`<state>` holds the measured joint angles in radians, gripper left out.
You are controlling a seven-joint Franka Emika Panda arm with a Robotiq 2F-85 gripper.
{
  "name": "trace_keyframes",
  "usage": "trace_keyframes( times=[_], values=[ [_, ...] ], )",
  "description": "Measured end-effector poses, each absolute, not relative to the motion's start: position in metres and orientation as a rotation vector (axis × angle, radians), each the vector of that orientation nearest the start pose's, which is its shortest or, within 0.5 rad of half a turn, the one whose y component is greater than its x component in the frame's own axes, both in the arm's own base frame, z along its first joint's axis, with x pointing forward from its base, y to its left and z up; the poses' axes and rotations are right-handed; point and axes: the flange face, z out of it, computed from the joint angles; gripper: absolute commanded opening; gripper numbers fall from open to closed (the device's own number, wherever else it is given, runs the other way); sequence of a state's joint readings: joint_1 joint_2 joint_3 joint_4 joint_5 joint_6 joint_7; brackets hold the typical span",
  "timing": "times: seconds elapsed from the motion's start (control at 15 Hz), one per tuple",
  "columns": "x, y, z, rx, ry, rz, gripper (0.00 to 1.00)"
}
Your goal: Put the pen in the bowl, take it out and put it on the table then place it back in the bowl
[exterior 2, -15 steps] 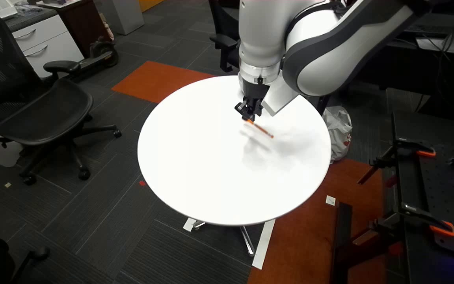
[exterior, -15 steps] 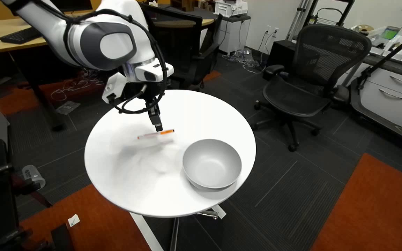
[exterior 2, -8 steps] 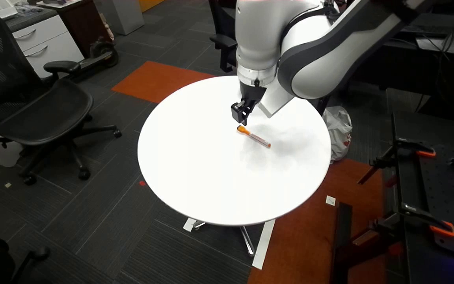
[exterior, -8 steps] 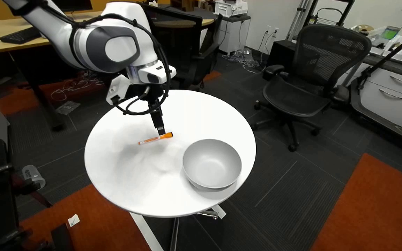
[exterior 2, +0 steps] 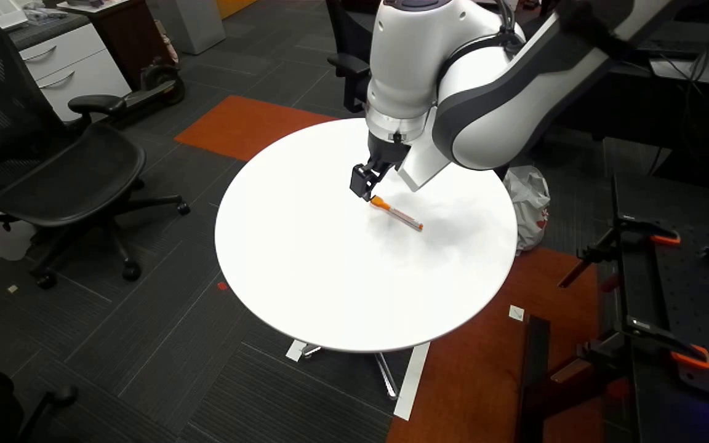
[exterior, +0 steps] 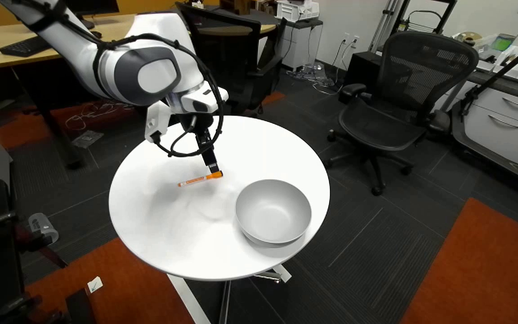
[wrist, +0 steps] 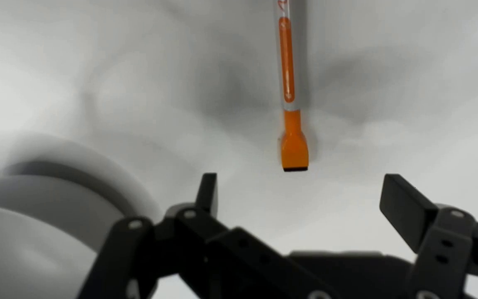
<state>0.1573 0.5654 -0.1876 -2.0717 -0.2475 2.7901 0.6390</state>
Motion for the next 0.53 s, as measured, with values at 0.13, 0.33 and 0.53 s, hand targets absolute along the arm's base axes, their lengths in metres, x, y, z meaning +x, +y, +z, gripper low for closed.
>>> trace_keyframes(
  times=[0.13, 0.33, 0.53],
  values=[
    [0.599, -0.008, 0.161, -3.193, 0.652, -0.332, 1.00],
    [0.596, -0.011, 0.149, -3.190, 0.647, -0.296, 1.00],
    [0.594, -0.013, 0.141, -3.189, 0.633, -0.268, 1.00]
  ],
)
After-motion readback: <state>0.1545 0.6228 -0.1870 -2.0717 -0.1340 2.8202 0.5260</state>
